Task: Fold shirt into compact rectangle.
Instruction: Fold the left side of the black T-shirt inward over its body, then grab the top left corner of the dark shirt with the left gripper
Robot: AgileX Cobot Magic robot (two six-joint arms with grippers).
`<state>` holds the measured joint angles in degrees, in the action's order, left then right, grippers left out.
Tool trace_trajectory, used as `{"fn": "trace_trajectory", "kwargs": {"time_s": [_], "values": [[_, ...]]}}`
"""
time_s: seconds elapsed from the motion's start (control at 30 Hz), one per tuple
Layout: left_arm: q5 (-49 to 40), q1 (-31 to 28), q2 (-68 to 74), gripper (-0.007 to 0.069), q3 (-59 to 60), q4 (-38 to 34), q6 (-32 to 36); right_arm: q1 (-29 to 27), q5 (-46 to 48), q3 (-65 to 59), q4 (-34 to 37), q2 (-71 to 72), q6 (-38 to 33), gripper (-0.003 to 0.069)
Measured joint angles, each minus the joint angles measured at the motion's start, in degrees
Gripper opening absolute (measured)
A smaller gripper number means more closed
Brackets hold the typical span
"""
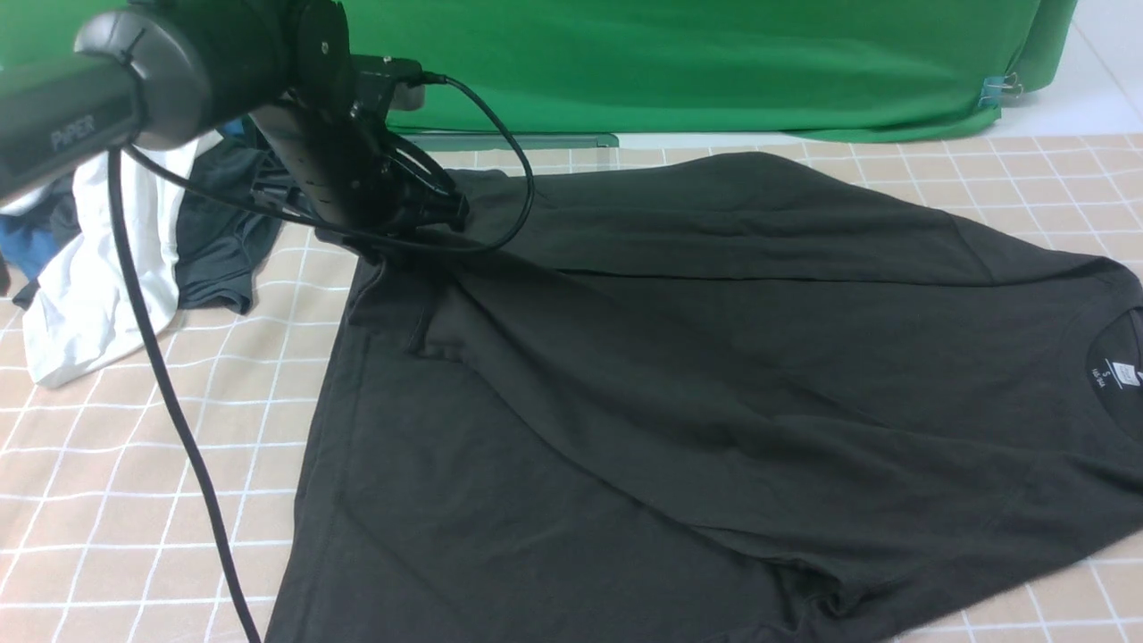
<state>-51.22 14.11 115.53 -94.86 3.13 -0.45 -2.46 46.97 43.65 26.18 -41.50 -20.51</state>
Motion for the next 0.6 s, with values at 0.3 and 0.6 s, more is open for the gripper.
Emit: {"fn": "trace_trajectory", "kwargs": {"time_s": [0.3,0.6], "values": [[-2.1,0.0,0.2,0.0562,-6.2,10.2,-8.2,0.0,-0.2,0.0,0.0,0.0,0.0,0.0052],[4.3,-3.1,1.2,0.0564,-10.5,2.6,-12.0,0.0,-0.1,0.0,0.1,-4.0,-0.1,0.0052]]}}
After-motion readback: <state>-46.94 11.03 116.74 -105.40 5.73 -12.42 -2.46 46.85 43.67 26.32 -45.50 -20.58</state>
